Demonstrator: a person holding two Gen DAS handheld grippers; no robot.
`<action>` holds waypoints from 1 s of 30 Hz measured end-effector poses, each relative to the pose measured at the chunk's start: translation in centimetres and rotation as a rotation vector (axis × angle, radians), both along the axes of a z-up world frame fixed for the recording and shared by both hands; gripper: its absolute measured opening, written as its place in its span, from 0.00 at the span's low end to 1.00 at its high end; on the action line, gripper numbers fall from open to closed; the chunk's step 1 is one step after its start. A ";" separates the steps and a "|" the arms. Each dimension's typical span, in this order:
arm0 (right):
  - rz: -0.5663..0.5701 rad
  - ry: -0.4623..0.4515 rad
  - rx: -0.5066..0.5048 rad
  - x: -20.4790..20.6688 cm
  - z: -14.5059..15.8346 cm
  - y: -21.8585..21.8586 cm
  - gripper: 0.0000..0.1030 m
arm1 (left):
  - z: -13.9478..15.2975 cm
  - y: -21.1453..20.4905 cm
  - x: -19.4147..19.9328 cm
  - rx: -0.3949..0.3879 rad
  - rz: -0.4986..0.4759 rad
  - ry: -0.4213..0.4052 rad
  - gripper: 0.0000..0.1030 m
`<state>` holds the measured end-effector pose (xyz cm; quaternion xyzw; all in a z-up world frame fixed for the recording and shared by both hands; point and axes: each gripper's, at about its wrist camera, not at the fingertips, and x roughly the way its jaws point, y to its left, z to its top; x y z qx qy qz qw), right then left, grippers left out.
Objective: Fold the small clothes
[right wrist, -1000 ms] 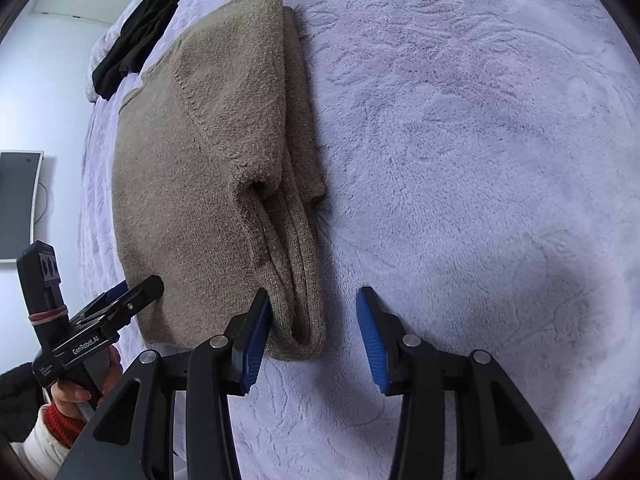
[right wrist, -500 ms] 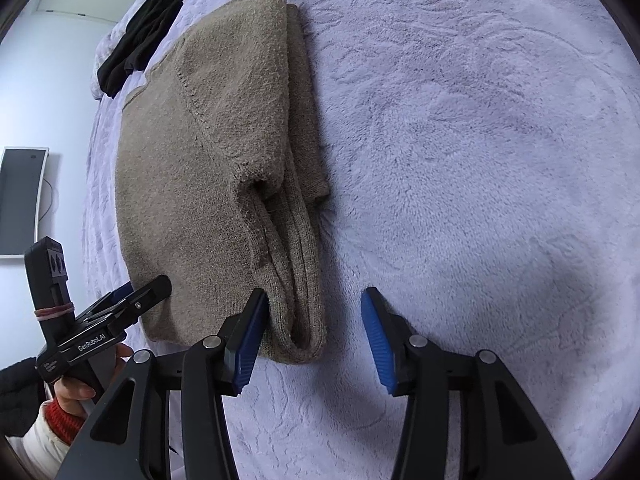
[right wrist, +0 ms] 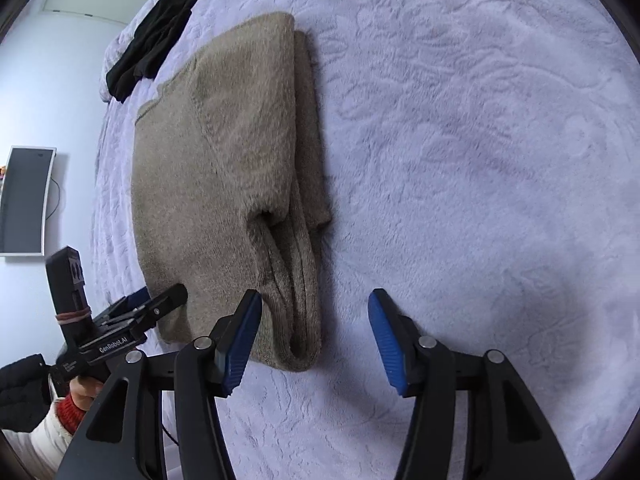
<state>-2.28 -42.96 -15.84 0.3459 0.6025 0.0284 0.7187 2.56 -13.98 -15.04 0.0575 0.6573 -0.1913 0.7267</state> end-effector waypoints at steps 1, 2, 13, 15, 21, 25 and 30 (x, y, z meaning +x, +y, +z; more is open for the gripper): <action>-0.005 0.000 -0.003 0.1 0.1 -0.2 0.58 | -0.1 0.0 0.0 -0.001 0.000 0.001 0.99; -0.010 0.001 -0.005 0.1 0.1 -0.5 0.58 | -0.1 0.1 0.1 -0.002 -0.001 0.003 0.99; 0.007 -0.022 -0.027 1.1 0.8 -2.7 0.59 | 2.4 1.9 1.3 -0.164 0.024 0.009 0.99; 0.009 -0.034 -0.016 1.6 1.0 -3.2 0.62 | 2.7 2.2 1.9 -0.210 0.031 0.033 0.99; 0.032 -0.079 0.068 4.5 0.9 -4.2 0.65 | 2.3 1.8 3.5 -0.306 0.017 0.102 0.99; 0.048 -0.094 0.138 6.6 -0.3 -4.6 0.66 | 1.4 1.0 4.3 -0.347 0.020 0.142 0.99; 0.093 -0.120 0.221 8.7 -1.7 -4.5 0.66 | 0.6 -0.7 5.2 -0.402 0.001 0.177 0.99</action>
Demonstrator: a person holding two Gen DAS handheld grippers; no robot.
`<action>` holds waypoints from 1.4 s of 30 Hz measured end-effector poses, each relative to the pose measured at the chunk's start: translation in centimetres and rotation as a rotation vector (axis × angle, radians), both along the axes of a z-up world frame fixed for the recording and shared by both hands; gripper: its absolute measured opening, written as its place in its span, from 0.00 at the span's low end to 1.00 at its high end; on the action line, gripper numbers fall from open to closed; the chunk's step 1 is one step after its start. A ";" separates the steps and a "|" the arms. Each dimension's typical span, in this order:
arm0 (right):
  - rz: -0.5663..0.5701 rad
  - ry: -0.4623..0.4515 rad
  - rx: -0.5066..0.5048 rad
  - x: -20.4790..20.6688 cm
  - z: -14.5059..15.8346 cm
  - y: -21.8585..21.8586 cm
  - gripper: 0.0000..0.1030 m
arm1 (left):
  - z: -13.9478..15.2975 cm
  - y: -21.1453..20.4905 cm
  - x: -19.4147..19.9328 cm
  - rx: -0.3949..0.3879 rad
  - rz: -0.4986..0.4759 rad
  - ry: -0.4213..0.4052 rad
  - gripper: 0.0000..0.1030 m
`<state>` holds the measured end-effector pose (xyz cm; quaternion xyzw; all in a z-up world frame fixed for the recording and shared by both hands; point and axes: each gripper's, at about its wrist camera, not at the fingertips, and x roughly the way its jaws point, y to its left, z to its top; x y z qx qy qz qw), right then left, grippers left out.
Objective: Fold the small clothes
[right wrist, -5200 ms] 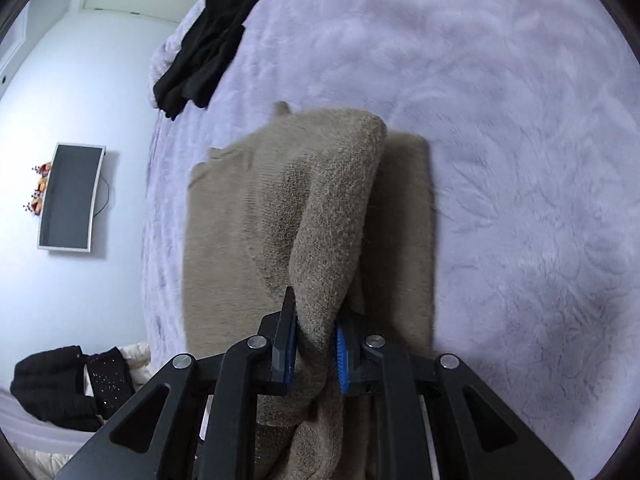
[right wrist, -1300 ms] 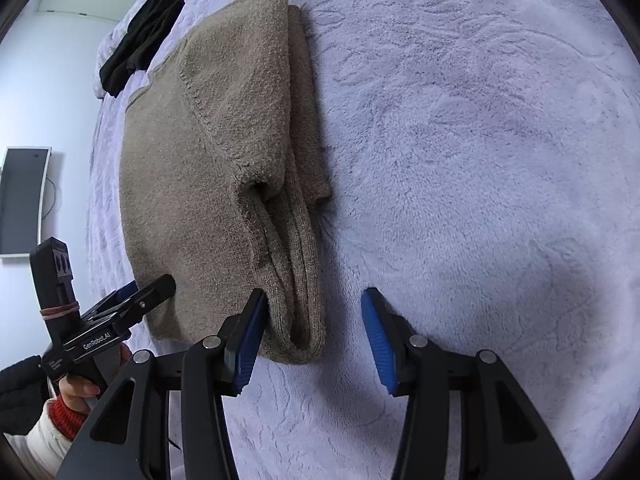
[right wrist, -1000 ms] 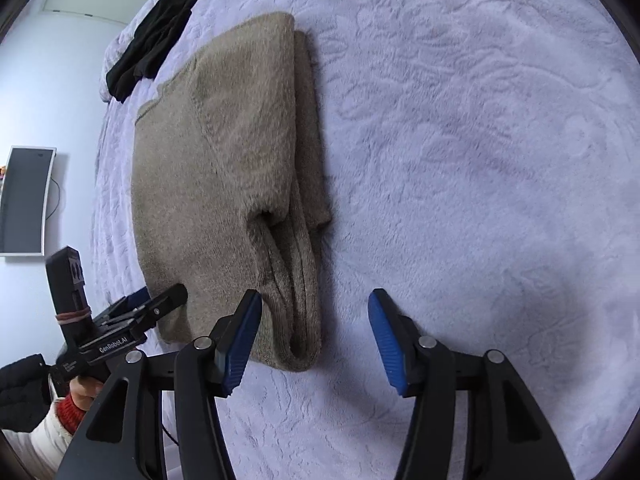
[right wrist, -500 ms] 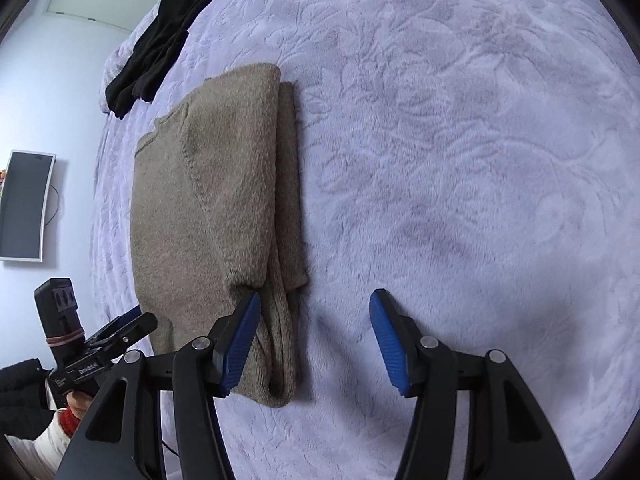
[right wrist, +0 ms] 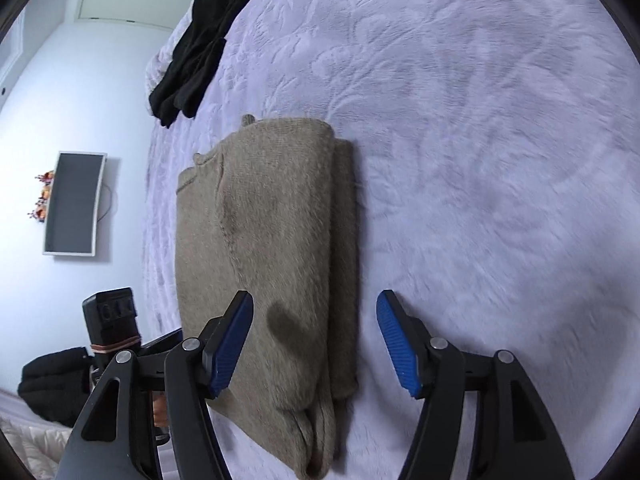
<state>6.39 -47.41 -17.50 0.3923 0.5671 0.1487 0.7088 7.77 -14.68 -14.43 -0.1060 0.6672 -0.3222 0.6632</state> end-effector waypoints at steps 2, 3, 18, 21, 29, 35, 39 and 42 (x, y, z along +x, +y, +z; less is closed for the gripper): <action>0.025 -0.005 0.016 0.9 -0.7 0.4 0.66 | -0.4 -0.6 0.2 0.013 -0.007 0.002 0.99; 0.034 -0.008 0.026 1.3 -1.0 0.6 0.66 | -0.7 -0.9 0.2 0.015 -0.004 0.006 0.99; -0.050 -0.026 0.152 2.9 -1.4 2.2 0.30 | 0.0 -1.2 -1.2 0.038 0.031 -0.111 0.55; -0.073 -0.049 0.181 2.5 0.1 3.0 0.30 | 1.0 -0.4 -1.3 0.002 0.030 -0.123 0.48; -0.082 -0.112 0.208 0.4 5.5 7.1 0.30 | 5.0 3.2 -3.4 -0.087 0.037 -0.151 0.48; -0.071 -0.139 0.228 -2.7 8.5 11.6 0.30 | 8.5 7.9 -6.1 -0.092 0.024 -0.194 0.48; -0.053 -0.141 0.264 -4.7 9.0 15.5 0.30 | 10.5 12.1 -8.4 -0.060 0.027 -0.198 0.48; -0.050 -0.138 0.307 -6.5 8.6 18.5 0.30 | 11.7 15.0 -10.3 -0.028 0.034 -0.199 0.48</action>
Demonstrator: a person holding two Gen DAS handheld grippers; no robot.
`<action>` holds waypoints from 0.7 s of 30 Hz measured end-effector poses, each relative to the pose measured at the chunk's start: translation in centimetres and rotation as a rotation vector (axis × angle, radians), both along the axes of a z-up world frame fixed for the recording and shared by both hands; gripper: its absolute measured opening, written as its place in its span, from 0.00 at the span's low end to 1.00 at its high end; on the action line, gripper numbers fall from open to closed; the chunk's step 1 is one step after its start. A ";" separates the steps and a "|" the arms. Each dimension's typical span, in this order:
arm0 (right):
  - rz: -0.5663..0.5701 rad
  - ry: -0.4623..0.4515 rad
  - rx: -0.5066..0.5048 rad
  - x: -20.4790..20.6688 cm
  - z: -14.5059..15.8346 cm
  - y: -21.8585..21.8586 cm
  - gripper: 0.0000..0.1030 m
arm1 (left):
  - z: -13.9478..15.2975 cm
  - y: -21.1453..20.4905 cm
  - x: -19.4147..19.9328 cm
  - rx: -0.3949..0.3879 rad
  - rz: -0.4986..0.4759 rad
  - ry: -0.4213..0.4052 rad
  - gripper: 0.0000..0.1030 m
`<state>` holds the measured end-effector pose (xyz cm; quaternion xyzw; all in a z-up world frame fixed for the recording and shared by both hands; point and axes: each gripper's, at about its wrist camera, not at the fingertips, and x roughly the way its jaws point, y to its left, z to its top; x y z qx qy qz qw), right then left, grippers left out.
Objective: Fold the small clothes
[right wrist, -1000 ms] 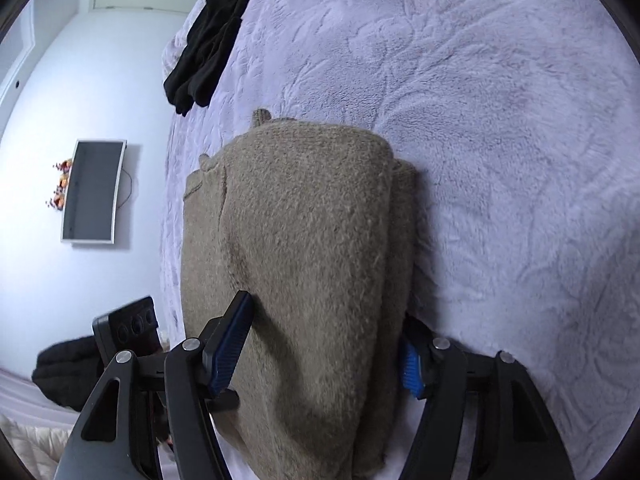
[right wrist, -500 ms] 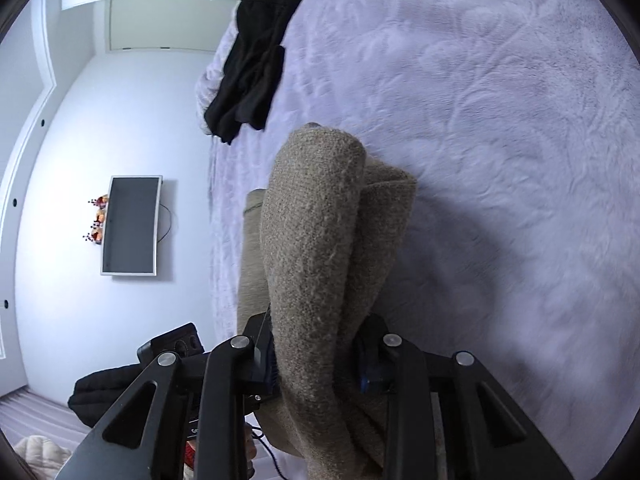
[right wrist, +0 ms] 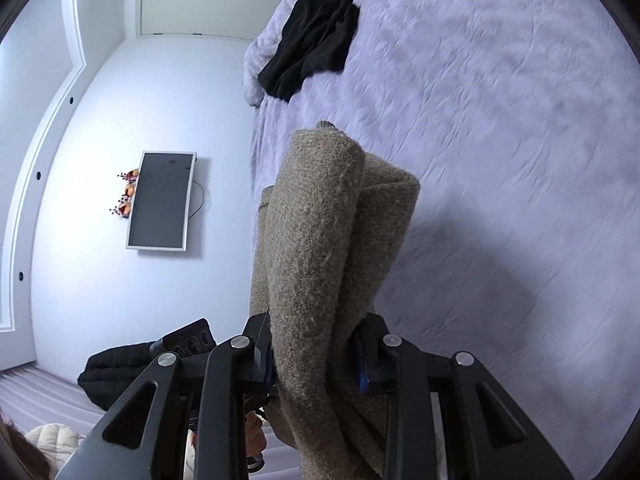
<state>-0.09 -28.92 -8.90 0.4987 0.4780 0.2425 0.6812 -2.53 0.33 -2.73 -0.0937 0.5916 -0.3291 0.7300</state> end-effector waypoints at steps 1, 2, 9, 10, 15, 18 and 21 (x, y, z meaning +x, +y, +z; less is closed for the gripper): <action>0.004 0.002 0.016 -0.6 -0.2 1.0 0.30 | 0.2 0.7 -0.6 0.011 0.003 0.001 0.48; 0.009 0.004 0.023 -1.0 -0.5 1.9 0.30 | 0.3 1.3 -1.1 0.026 0.003 0.005 0.48; 0.045 0.082 -0.043 -1.5 -5.2 5.8 0.30 | -4.4 3.7 -3.2 0.170 0.024 -0.015 0.48; 0.053 0.103 -0.077 -1.3 -6.2 6.1 0.30 | -5.4 3.8 -3.2 0.190 0.028 -0.013 0.48; 0.056 0.212 -0.243 -0.5 -9.0 5.6 0.33 | -7.5 4.9 -3.1 0.246 0.078 0.005 0.60; 0.049 0.244 -0.388 -0.7 -8.0 5.0 0.44 | -6.5 5.7 -3.4 0.290 0.103 -0.015 0.70; 0.054 0.246 -0.455 -1.8 -6.2 4.4 0.44 | -5.8 6.8 -3.8 0.301 0.125 -0.007 0.70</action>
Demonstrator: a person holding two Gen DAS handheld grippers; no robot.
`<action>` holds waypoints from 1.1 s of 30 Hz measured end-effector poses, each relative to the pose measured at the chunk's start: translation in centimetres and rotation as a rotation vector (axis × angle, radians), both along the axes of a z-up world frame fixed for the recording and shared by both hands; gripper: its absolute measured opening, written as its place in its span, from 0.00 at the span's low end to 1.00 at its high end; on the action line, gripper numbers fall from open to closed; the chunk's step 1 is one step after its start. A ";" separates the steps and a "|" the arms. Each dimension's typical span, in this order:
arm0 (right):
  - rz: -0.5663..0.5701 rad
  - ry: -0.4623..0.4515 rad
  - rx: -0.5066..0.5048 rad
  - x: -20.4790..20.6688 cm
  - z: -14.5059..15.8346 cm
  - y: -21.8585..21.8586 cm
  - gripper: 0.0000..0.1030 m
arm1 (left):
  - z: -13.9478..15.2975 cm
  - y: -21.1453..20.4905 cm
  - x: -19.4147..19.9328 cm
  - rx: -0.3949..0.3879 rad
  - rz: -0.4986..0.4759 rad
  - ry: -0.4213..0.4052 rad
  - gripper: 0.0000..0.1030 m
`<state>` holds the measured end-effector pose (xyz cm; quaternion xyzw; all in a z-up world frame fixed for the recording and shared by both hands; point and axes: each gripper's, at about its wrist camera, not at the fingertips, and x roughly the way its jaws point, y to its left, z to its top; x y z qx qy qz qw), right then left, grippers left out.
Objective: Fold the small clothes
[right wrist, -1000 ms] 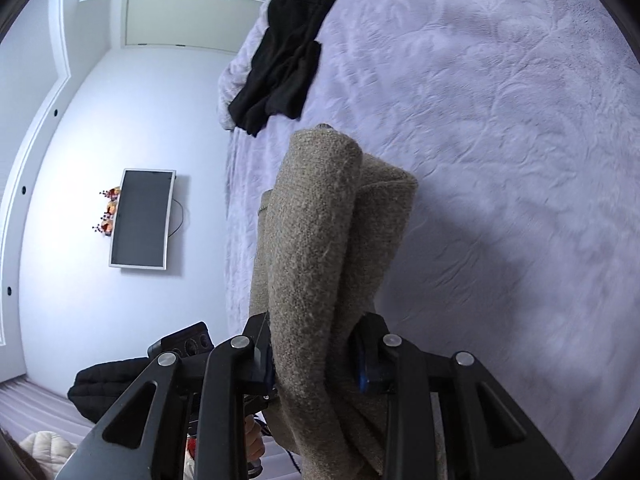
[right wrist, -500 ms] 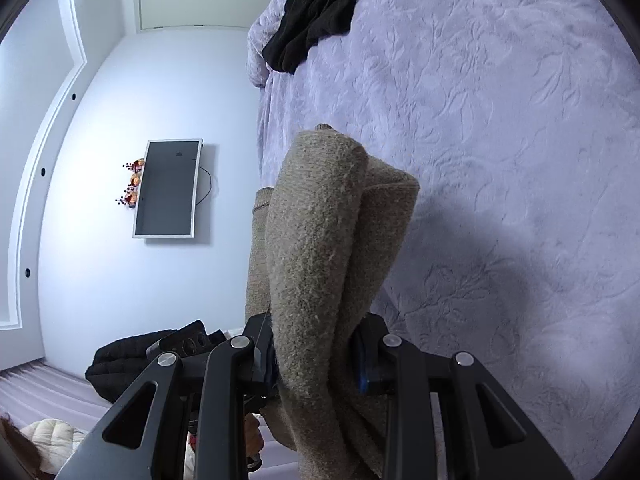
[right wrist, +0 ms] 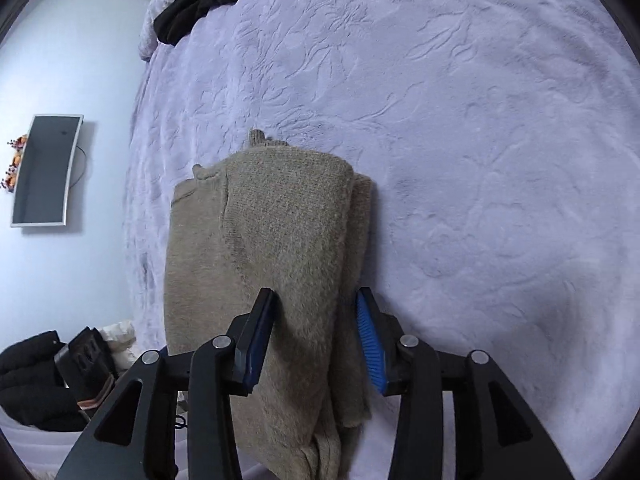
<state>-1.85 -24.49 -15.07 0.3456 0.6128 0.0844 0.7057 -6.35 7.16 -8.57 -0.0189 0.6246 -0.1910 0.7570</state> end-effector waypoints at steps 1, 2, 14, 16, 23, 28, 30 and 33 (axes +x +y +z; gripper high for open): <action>0.005 -0.010 0.002 -0.7 0.8 0.0 0.44 | 0.3 0.2 -0.1 0.008 0.003 -0.012 0.70; 0.006 -0.018 0.010 -1.3 1.4 0.1 0.44 | 0.5 0.4 -0.3 0.021 0.003 -0.025 0.75; 0.112 0.001 -0.150 -4.8 1.1 4.0 0.13 | 3.2 -0.5 -0.9 0.123 -0.008 -0.118 0.98; 0.138 0.030 -0.191 -4.8 -0.4 4.2 0.13 | 2.5 -0.5 -1.0 0.159 -0.010 -0.090 0.98; 0.068 0.057 -0.195 -5.8 -1.5 3.3 0.26 | 2.3 -0.4 -2.6 0.199 -0.015 -0.059 0.98; 0.048 0.075 -0.197 -6.9 -0.4 2.9 0.26 | 2.7 -0.3 -3.0 0.193 -0.009 -0.048 0.98; 0.048 0.091 -0.220 -7.2 -0.1 3.1 0.26 | 3.1 -0.3 -3.0 0.190 -0.013 -0.051 0.98; 0.040 0.118 -0.251 -8.3 0.2 3.0 0.26 | 3.5 -0.4 -3.1 0.183 -0.015 -0.048 0.98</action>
